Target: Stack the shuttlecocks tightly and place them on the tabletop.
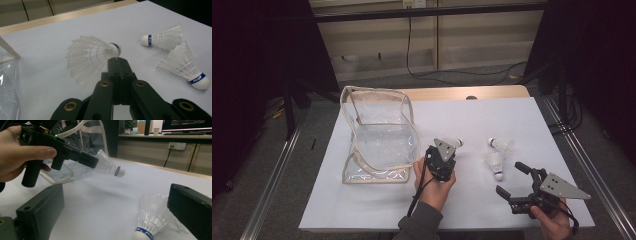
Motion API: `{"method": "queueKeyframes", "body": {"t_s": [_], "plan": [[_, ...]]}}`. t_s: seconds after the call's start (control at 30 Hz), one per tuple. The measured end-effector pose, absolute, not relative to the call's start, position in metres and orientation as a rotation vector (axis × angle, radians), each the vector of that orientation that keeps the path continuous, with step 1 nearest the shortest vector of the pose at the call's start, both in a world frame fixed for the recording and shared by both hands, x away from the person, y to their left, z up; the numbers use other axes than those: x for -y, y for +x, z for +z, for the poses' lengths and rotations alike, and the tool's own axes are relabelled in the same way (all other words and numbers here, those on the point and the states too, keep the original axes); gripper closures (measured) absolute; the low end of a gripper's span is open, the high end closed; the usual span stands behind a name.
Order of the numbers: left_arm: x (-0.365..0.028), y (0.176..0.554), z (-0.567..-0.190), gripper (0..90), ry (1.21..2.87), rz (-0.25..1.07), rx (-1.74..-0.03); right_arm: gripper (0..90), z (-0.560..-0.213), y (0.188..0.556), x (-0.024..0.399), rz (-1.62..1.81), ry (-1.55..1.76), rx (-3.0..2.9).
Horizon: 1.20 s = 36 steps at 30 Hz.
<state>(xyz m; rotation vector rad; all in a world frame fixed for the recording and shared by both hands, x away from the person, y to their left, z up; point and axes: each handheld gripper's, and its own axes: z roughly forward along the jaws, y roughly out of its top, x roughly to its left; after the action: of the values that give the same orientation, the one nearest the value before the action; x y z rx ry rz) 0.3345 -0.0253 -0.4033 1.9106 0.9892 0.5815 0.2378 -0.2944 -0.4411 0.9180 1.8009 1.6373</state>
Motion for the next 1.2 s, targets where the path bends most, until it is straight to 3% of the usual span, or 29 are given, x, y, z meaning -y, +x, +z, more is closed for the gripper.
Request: {"method": "queueKeyframes", "body": {"t_s": [1.2], "plan": [[0.041, 0.373, -0.409, 89.7, 1.919, 0.606, -1.07, 0.4, -0.442, 0.238, 0.293, 1.641, 0.919, -1.809]]}}
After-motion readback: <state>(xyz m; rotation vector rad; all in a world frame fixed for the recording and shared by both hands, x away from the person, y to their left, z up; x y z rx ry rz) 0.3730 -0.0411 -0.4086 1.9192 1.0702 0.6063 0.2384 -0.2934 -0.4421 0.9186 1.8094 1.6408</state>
